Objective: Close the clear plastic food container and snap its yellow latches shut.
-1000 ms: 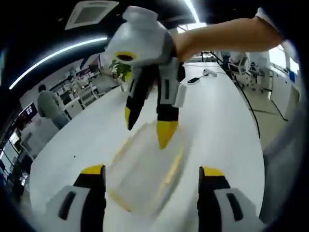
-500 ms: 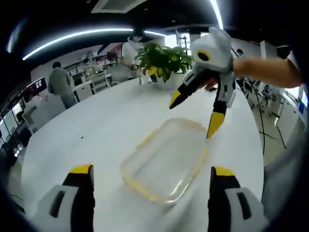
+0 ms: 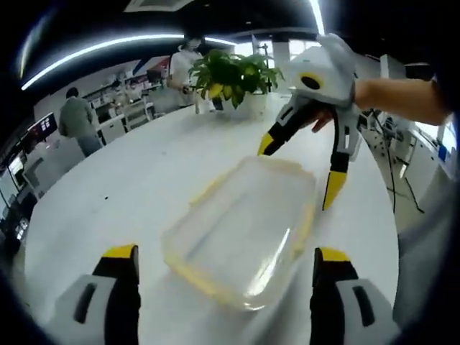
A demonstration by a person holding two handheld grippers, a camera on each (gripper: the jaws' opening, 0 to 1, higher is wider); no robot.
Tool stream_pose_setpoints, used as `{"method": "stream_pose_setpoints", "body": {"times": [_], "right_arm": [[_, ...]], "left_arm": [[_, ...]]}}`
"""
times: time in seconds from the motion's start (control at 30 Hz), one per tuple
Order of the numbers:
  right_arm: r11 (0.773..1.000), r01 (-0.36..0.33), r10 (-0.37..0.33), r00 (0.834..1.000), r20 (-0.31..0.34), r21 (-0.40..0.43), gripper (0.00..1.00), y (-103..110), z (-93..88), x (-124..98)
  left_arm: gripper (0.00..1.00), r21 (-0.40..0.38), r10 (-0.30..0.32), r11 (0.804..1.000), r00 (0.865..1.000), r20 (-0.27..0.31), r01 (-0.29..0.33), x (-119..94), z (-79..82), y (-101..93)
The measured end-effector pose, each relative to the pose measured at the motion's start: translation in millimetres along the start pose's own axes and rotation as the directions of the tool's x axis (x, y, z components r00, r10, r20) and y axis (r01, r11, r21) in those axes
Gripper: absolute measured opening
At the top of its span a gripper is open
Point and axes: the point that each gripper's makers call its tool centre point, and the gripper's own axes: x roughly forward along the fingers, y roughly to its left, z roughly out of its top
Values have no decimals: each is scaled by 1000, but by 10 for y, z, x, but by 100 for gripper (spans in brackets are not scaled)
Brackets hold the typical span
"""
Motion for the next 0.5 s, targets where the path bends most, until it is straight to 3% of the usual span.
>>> {"method": "stream_pose_setpoints", "body": {"times": [0.3, 0.5], "right_arm": [[1000, 12, -12, 1000, -18, -2, 68, 3, -11, 77], [1000, -2, 3, 1000, -16, 23, 58, 42, 31, 73]], "left_arm": [[86, 12, -7, 1000, 1000, -3, 7, 9, -40, 49], [72, 45, -14, 999, 1000, -16, 15, -42, -88, 47]]}}
